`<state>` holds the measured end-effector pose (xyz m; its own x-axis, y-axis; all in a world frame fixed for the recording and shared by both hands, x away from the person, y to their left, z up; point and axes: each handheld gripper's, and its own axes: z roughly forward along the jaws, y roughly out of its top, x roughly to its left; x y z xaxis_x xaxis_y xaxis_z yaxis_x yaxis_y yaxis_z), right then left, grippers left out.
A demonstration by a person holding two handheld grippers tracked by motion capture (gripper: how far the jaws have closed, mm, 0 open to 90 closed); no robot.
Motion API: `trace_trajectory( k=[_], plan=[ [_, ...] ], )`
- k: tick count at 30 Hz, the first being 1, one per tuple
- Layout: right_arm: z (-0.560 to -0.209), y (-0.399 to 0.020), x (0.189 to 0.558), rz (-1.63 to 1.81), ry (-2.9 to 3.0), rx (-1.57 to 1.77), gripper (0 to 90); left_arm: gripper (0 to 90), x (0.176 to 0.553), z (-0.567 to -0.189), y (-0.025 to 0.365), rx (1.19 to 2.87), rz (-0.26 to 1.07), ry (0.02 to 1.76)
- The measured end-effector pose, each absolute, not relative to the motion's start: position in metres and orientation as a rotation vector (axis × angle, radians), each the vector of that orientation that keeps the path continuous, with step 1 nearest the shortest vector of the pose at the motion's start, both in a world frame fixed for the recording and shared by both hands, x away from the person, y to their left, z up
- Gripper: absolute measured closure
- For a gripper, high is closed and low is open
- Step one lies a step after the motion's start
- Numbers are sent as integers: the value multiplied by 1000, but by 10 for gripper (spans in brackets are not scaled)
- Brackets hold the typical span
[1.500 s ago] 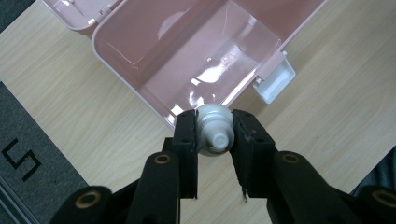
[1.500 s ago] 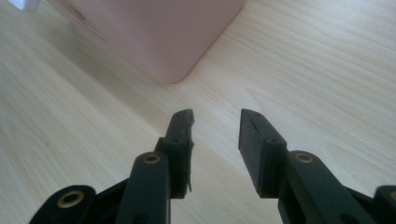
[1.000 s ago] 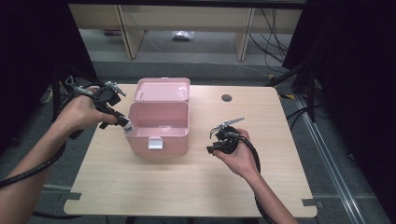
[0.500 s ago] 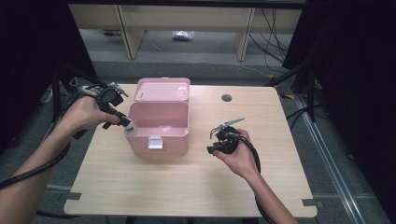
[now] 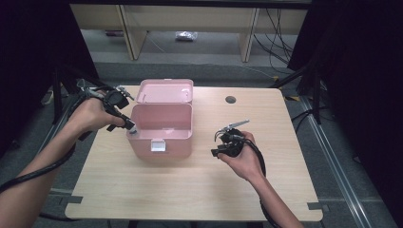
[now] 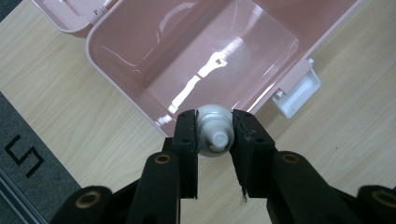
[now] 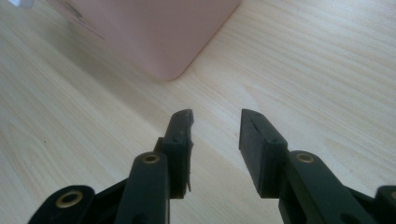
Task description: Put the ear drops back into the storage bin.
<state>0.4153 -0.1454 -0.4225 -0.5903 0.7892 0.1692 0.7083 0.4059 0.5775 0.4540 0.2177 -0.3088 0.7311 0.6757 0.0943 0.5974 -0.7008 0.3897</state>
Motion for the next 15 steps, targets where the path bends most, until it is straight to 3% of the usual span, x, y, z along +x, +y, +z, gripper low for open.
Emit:
trace_trajectory(
  k=[15],
  plan=[
    [-422, -147, 415, 938, 2523, 1353, 650, 716, 463, -321, 214, 2648, 292, 1036]
  ],
)
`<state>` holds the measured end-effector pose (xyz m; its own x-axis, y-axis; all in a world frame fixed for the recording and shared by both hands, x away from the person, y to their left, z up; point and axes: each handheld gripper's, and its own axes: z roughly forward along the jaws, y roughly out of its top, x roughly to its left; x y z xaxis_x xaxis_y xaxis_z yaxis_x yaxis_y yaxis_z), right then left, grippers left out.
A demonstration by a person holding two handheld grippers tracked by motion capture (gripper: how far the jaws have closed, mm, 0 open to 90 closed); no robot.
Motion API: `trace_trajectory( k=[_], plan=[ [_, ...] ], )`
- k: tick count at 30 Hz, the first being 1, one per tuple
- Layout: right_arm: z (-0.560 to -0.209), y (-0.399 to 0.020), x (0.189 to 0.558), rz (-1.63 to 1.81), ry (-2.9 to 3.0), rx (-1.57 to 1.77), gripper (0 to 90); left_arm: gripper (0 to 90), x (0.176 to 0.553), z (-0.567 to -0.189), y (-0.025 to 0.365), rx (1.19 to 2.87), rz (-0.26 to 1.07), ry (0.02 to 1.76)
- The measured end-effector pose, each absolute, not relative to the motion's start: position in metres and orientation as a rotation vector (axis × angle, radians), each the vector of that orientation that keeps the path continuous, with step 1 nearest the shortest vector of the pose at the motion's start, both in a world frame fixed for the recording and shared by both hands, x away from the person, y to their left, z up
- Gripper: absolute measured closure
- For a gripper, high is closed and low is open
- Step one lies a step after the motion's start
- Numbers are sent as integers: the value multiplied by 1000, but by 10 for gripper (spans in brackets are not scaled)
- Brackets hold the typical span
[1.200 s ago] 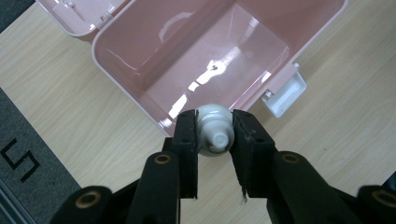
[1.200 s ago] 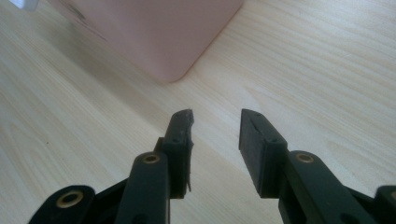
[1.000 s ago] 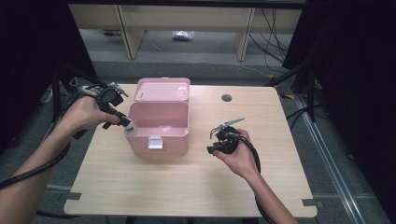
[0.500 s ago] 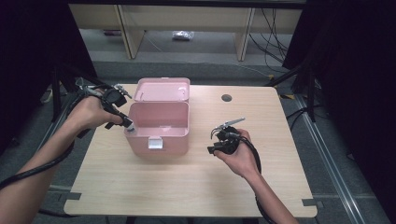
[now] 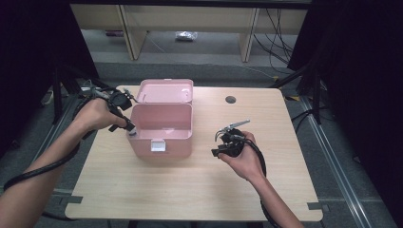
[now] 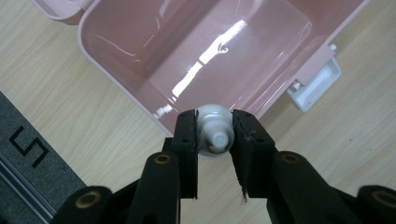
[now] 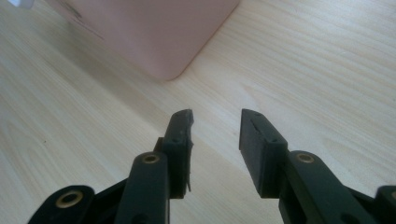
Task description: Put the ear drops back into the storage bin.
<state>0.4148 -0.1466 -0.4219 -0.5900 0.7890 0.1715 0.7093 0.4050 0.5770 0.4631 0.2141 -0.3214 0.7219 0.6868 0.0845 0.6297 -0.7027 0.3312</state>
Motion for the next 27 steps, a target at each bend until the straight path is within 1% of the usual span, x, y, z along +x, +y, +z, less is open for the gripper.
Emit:
trace_trajectory(
  k=[27],
  plan=[
    [-423, -146, 414, 936, 2519, 1369, 648, 716, 474, -341, 211, 2677, 244, 1066]
  ],
)
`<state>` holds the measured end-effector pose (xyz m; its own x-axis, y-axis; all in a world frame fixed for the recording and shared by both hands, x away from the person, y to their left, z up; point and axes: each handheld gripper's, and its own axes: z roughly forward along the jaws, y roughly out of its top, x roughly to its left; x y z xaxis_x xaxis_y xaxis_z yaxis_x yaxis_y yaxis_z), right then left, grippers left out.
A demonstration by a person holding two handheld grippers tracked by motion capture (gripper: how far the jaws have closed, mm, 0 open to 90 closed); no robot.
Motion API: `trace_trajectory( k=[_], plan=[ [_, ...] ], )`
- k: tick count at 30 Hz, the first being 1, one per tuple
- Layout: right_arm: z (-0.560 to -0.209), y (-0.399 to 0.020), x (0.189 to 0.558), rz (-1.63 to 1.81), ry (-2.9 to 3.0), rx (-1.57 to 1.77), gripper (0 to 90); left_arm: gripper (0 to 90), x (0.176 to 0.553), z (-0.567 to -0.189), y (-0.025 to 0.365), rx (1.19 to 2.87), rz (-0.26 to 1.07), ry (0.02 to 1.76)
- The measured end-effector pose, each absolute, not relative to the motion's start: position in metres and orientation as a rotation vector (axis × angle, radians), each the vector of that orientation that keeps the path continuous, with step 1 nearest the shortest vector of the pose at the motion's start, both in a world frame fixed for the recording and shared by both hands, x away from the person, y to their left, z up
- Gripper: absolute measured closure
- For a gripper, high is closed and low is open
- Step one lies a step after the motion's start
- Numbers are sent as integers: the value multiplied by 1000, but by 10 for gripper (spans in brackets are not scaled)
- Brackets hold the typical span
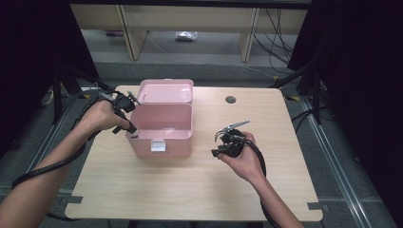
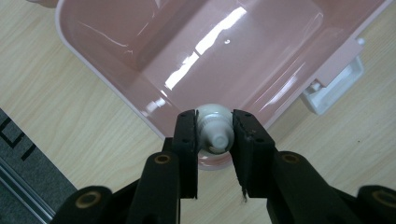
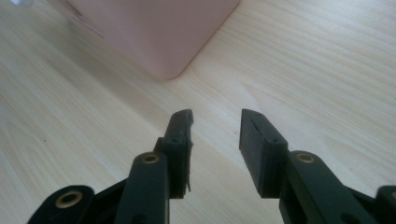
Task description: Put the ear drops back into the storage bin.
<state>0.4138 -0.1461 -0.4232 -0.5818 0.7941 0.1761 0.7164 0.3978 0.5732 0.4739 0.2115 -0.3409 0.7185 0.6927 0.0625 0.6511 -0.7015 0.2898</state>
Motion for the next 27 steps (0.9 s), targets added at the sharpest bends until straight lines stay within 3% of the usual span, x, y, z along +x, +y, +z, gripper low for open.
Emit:
trace_trajectory(
  k=[27],
  plan=[
    [-425, -149, 414, 927, 2526, 1344, 643, 716, 484, -354, 209, 2690, 220, 1093]
  ],
)
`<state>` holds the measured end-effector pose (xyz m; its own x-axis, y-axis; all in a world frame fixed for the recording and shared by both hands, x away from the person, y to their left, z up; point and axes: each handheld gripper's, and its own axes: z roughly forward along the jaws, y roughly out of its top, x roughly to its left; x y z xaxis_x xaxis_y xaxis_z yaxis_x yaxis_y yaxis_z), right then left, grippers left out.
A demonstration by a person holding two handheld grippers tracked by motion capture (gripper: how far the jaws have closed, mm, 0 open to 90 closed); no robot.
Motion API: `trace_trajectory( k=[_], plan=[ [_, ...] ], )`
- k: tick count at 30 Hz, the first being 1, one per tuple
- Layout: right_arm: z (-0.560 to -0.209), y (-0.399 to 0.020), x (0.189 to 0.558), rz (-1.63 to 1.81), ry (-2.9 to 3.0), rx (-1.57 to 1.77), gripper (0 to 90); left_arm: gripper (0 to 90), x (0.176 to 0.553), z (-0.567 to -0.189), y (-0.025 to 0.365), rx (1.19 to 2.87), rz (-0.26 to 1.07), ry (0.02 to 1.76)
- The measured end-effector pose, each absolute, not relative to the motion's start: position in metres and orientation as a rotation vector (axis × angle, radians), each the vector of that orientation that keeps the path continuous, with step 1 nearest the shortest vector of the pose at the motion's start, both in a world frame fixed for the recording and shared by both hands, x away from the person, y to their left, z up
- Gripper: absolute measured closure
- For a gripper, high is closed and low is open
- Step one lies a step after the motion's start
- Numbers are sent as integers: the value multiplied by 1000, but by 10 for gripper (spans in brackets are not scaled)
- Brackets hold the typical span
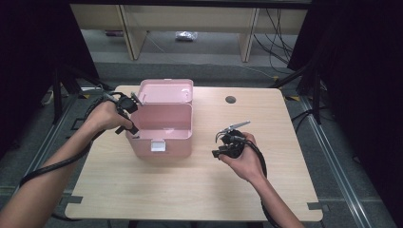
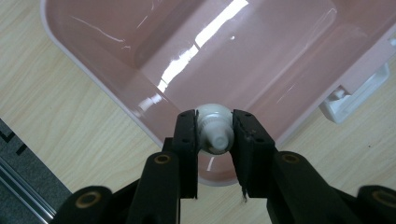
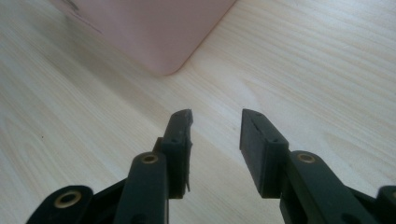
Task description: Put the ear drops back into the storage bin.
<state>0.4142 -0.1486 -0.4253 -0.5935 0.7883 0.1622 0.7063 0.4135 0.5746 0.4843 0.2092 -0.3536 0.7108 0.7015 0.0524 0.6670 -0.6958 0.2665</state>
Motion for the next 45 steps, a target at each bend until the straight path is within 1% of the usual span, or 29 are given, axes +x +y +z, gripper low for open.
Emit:
trace_trajectory(
  k=[8, 28, 32, 38, 45],
  plan=[
    [-421, -152, 413, 933, 2508, 1353, 643, 716, 486, -355, 208, 2691, 227, 1101],
    [-423, -151, 412, 932, 2521, 1351, 642, 716, 487, -365, 206, 2711, 201, 1109],
    [-424, -151, 412, 923, 2519, 1360, 642, 716, 486, -369, 206, 2687, 193, 1139],
    [-424, -152, 412, 933, 2516, 1348, 641, 716, 487, -372, 205, 2699, 172, 1165],
    [-424, -151, 412, 939, 2516, 1346, 641, 716, 489, -376, 204, 2709, 180, 1154]
  ],
)
